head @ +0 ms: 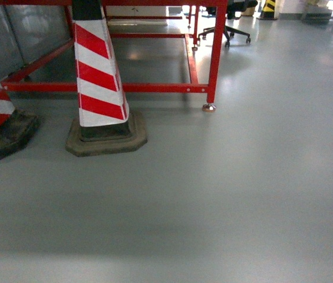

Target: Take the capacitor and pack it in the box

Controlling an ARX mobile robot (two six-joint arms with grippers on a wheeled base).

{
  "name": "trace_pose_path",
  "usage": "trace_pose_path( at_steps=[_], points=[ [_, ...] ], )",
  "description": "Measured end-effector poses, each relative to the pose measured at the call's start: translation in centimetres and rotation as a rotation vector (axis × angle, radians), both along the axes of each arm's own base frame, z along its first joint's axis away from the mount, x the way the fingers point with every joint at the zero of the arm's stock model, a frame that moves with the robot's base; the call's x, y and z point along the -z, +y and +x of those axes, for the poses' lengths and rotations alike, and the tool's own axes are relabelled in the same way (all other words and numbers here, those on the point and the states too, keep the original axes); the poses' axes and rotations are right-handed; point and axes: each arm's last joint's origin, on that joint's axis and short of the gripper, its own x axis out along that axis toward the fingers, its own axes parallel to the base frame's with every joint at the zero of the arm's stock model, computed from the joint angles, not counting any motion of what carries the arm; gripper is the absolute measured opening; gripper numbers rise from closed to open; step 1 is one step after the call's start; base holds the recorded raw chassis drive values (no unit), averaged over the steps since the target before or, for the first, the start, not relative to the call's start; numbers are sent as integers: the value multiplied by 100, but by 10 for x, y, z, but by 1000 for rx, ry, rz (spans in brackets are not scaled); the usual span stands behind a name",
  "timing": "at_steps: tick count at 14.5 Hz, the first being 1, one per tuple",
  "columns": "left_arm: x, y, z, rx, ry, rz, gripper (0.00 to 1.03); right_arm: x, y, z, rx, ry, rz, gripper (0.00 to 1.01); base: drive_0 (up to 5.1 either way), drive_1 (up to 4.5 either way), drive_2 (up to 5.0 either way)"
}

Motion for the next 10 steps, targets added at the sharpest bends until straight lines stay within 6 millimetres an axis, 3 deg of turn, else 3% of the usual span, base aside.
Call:
trace_pose_path(
  at_steps=[10],
  points=[
    [0, 0, 0, 0, -2, 0, 43, 0, 0, 0, 0, -1, 0, 98, -498, 248, 248]
  ],
)
